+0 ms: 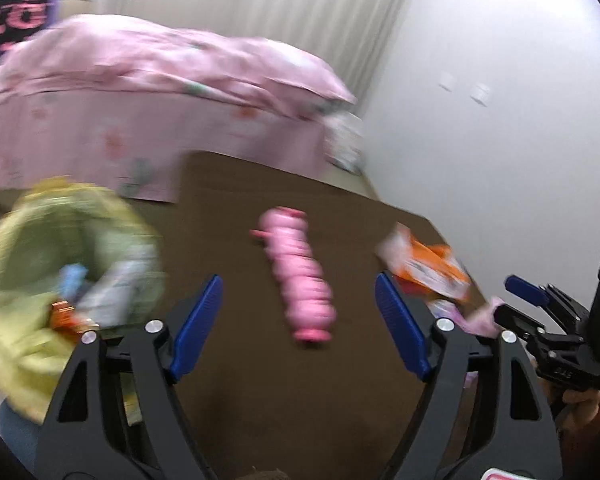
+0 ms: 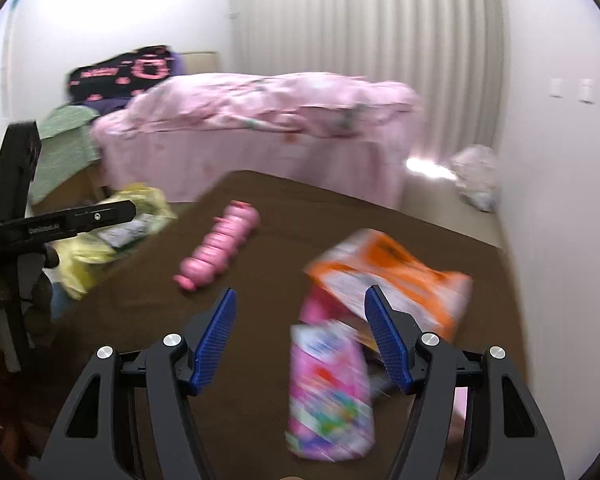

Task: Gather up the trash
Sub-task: 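Reach both grippers toward the orange bag and pink wrapper on the table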

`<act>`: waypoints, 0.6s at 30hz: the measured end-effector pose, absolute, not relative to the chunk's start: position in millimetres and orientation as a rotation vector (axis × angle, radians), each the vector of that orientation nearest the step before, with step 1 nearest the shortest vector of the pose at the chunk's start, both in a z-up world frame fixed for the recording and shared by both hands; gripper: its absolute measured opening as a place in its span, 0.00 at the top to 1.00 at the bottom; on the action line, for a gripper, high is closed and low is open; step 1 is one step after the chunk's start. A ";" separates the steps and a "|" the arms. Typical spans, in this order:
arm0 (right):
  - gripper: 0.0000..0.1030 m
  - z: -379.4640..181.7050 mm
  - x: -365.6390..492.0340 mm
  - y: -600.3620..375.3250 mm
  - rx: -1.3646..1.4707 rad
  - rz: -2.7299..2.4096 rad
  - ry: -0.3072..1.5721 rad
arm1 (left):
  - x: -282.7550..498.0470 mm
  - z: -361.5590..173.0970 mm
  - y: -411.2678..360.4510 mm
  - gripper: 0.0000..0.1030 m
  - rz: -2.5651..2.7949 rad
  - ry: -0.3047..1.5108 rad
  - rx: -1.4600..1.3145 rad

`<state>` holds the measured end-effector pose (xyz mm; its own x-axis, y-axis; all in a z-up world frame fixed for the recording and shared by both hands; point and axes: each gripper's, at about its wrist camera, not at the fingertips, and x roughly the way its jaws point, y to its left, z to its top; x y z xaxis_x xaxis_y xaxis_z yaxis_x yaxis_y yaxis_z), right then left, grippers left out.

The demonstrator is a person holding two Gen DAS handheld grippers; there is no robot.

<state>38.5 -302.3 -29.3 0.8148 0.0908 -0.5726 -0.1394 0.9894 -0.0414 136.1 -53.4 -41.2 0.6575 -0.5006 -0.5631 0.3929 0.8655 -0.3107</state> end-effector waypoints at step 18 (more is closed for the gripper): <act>0.39 -94.8 -30.4 -372.0 0.107 0.020 0.687 | 251.6 -97.4 -254.6 0.39 -0.610 0.978 0.010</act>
<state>-30.4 -372.0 -94.8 0.7734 0.0538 -0.6317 0.0165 0.9943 0.1049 251.6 -254.6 -97.4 0.4065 -0.4791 -0.7780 0.4882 0.8337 -0.2583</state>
